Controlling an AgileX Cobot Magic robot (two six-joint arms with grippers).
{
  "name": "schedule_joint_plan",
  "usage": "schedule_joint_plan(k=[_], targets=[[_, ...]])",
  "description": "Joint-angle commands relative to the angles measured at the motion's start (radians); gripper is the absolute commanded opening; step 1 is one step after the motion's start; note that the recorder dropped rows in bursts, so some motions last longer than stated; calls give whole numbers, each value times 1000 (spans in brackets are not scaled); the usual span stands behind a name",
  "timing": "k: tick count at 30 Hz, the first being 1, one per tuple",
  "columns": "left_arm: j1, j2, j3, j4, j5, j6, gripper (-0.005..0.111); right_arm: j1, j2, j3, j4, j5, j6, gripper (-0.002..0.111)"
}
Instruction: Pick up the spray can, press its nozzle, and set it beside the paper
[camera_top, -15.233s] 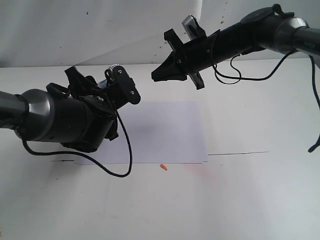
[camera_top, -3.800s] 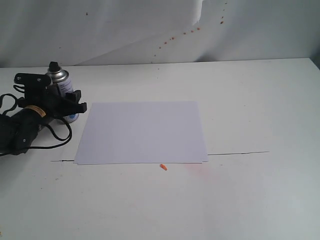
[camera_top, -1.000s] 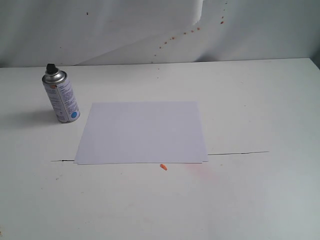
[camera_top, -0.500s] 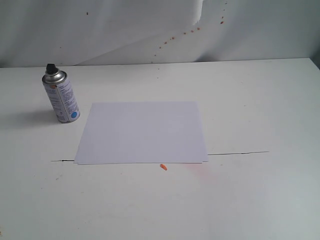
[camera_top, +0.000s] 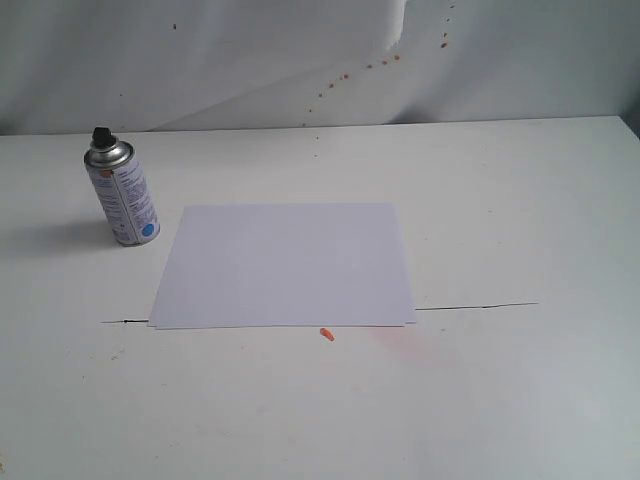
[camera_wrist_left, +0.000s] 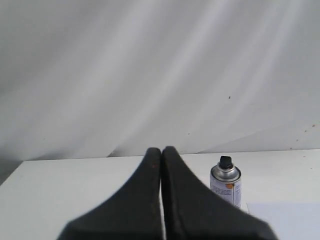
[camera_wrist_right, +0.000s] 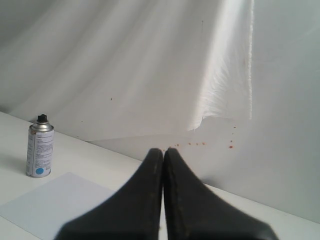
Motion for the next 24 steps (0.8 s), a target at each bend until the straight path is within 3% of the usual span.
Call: schedule_joint_plan(k=[1, 9, 13, 24], targets=[[5, -29, 28, -50, -8, -9, 1, 3, -3, 7, -3, -8, 1, 0], [5, -249, 315, -184, -165, -11, 1, 3, -3, 7, -3, -8, 1, 0], [5, -343, 455, -213, -151, -13, 1, 3, -3, 7, -3, -8, 1, 0], [5, -396, 602, -210, -139, -9, 1, 3, -3, 7, -3, -8, 1, 0]])
